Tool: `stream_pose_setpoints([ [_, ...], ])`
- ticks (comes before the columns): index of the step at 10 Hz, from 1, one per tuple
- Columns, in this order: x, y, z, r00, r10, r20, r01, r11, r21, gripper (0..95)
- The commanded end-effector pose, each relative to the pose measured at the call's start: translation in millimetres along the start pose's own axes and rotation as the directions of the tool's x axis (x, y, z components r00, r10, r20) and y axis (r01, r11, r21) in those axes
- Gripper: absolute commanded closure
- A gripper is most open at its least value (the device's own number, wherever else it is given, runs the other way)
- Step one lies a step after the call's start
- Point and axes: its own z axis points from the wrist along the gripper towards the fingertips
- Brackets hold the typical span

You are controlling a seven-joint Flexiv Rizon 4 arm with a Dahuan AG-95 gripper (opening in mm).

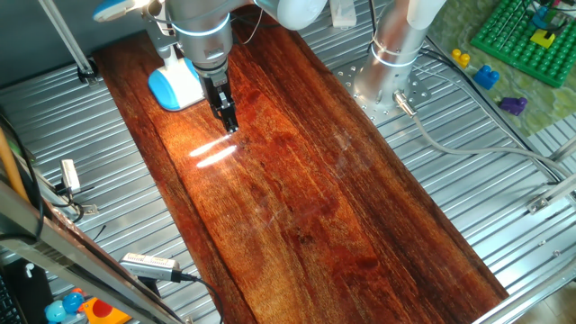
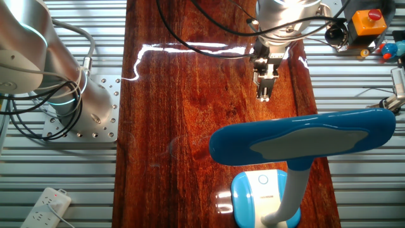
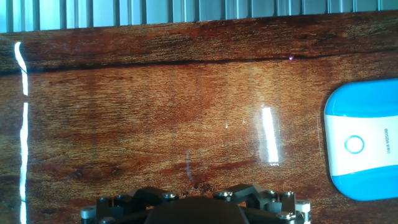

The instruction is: Turn off the desk lamp by pressing the button

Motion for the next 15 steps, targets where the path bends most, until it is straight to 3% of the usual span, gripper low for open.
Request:
stream_pose_setpoints([
  [1,0.1,0.0,0.1,0.993,-0.109,-0.042,0.105,0.992,-0.074,95.0],
  [5,0.3,0.0,-0.6,0.995,-0.087,-0.054,0.084,0.995,-0.052,95.0],
  [12,0.9,0.0,-2.4,0.992,-0.109,-0.064,0.106,0.993,-0.044,95.0],
  [15,0.9,-0.2,-2.4,0.988,-0.123,-0.096,0.121,0.992,-0.032,95.0],
])
